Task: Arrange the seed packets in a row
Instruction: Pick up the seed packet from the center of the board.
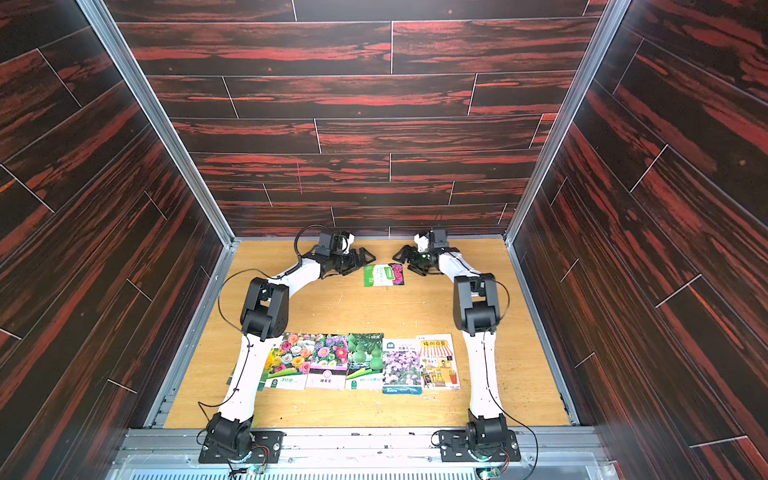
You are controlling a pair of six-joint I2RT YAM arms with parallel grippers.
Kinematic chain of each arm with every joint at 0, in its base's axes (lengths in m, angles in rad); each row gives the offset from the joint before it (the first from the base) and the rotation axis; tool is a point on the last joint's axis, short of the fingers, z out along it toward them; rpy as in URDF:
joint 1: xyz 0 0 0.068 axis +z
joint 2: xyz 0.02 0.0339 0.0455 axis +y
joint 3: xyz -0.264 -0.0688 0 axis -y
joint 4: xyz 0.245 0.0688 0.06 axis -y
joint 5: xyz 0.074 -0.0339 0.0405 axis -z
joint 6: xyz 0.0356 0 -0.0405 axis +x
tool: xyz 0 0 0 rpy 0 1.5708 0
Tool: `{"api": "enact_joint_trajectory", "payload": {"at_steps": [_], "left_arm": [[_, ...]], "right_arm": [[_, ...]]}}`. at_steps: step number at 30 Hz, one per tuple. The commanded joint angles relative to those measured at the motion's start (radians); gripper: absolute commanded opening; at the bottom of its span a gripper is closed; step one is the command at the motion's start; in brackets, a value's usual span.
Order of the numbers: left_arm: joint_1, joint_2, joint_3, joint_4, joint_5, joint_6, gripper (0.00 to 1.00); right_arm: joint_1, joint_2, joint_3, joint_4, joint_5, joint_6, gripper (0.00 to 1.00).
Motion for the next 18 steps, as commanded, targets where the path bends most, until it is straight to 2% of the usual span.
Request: {"api": "enact_joint_trajectory", "payload": {"at_steps": [1, 6, 11, 15, 18], "left_arm": [[-0.016, 0.042, -0.022, -0.064, 0.092, -0.089, 0.98], [-0.032, -0.035, -0.197, 0.126, 0.163, -0.19, 0.91], [-0.031, -0.126, -0.327, 0.237, 0.191, -0.238, 0.63], [-0.028, -0.202, -0.416, 0.248, 0.171, -0.213, 0.61], [-0.018, -0.256, -0.479, 0.247, 0.156, -0.193, 0.64]], "right_arm": [[0.056, 0.063, 0.032, -0.127, -0.042, -0.026, 0.87], [0.068, -0.005, -0.129, 0.049, -0.123, 0.052, 0.87], [0.058, -0.084, -0.26, 0.17, -0.126, 0.096, 0.86], [0.03, -0.154, -0.364, 0.28, -0.15, 0.15, 0.8], [0.012, -0.219, -0.447, 0.337, -0.195, 0.175, 0.67]]}}
